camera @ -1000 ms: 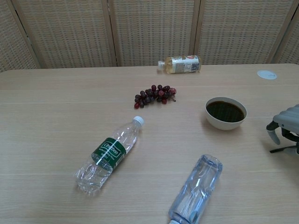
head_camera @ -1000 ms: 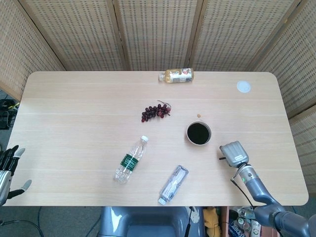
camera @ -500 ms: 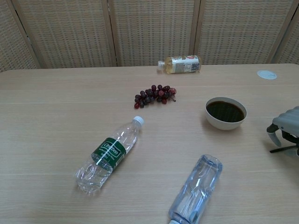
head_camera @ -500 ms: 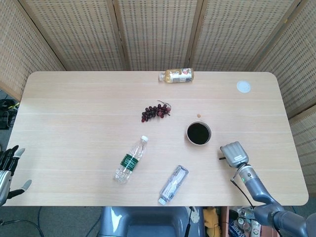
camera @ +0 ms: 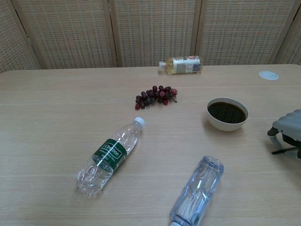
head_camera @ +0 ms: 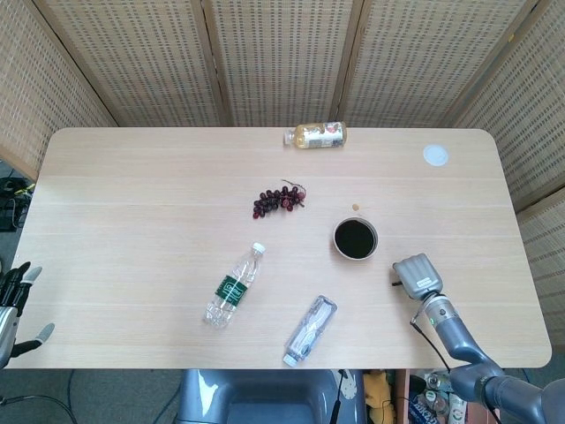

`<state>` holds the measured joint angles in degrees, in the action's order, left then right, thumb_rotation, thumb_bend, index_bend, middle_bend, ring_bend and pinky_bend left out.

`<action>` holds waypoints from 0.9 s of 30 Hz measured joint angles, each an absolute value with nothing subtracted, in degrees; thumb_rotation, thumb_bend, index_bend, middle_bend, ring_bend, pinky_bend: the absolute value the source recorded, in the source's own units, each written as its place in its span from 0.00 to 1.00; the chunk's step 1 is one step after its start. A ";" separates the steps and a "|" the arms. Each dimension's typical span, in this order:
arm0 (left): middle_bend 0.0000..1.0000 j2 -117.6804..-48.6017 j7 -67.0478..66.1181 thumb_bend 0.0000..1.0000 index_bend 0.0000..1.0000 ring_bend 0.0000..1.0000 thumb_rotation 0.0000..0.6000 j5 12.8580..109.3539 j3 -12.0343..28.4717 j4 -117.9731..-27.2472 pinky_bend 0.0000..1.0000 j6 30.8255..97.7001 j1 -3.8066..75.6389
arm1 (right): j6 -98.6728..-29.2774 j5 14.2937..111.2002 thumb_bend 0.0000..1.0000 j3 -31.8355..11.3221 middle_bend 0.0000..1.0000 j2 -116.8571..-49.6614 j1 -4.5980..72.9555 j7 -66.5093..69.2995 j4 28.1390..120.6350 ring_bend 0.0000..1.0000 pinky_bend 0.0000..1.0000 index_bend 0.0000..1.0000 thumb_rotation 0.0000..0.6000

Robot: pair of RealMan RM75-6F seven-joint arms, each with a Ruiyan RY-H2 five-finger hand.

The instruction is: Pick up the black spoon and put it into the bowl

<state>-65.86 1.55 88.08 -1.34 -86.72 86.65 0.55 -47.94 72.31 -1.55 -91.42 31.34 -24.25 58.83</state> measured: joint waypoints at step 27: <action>0.00 -65.95 2.02 0.26 0.00 0.00 1.00 88.46 -1.18 -86.38 0.00 87.03 0.50 | -48.75 71.63 0.70 -2.04 0.96 -89.79 30.54 -22.73 61.68 0.98 1.00 0.67 1.00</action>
